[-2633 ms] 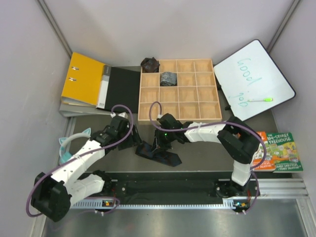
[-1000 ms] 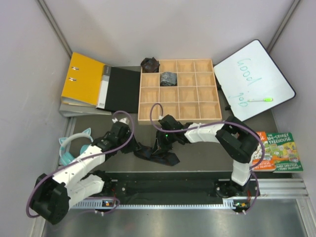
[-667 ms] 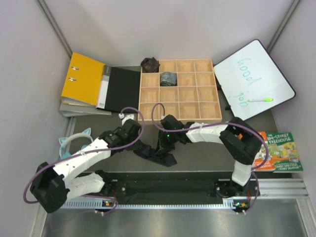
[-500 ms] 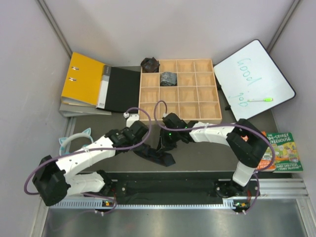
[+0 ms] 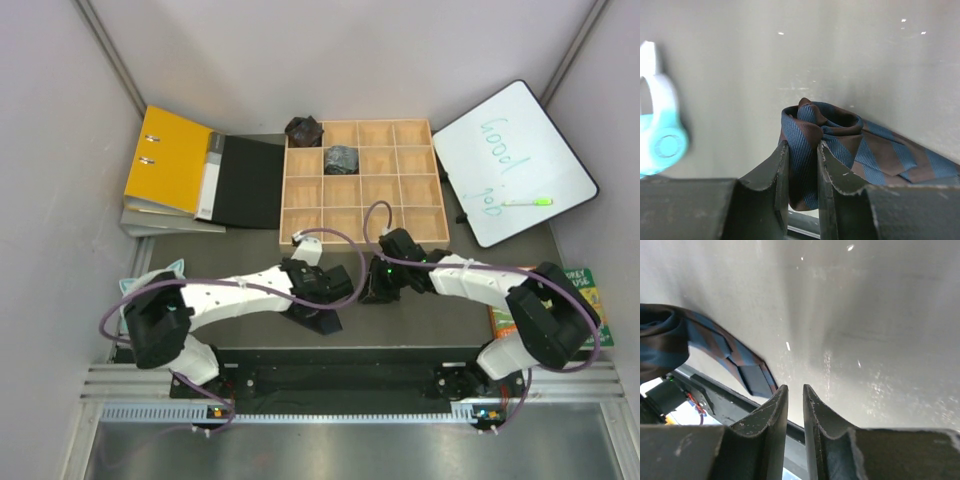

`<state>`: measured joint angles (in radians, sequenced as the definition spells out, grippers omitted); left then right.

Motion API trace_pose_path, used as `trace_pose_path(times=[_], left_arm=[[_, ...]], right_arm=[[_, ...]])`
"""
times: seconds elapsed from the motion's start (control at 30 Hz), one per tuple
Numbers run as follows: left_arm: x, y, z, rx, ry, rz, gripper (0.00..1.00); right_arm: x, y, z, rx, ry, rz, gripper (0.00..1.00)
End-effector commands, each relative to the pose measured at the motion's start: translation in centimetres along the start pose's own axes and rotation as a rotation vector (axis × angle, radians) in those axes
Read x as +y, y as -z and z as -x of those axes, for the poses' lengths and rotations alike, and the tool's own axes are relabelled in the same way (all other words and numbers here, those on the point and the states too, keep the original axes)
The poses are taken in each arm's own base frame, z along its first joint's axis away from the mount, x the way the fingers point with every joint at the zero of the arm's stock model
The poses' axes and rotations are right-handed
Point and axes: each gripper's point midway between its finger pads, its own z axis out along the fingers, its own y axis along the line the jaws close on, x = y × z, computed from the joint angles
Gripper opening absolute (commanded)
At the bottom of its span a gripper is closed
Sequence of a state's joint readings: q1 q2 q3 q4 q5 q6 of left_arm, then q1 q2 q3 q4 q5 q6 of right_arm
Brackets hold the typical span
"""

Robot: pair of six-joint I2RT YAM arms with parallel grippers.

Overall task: Roll the ties
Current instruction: Roll the tie at the center of the board.

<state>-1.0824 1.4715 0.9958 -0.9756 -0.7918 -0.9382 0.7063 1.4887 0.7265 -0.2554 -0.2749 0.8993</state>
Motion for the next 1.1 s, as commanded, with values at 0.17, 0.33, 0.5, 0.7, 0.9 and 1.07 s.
trace_pose_path(times=[0.17,0.33,0.5,0.7,0.9,1.07], left_arm=[[-0.9,0.9,0.1,-0.149,-0.214,0.217,0.00],[-2.4,1.2,-0.8,-0.181,-0.295,0.249,0.00],[-4.2,1.6,-2.3,-0.202,-0.380,0.237,0.00],[-5.6,1.5,-4.3,-0.190,-0.449,0.199,0.00],[-7.9,1.1,-6.1,-0.136,-0.492,0.092,0.12],[-9.3,0.9,-6.8,-0.106,-0.525,0.047,0.22]], right_arm=[[-1.0,2.4,1.4,-0.081,-0.005,0.031,0.20],[-1.4,2.6,1.3,-0.080,-0.006,0.024,0.20],[-1.7,2.8,1.4,-0.085,-0.008,0.014,0.20],[-2.1,3.3,1.9,-0.098,-0.018,0.006,0.20],[-2.2,3.5,2.2,-0.102,-0.018,0.000,0.20],[-2.3,3.4,2.1,-0.096,-0.023,-0.004,0.20]])
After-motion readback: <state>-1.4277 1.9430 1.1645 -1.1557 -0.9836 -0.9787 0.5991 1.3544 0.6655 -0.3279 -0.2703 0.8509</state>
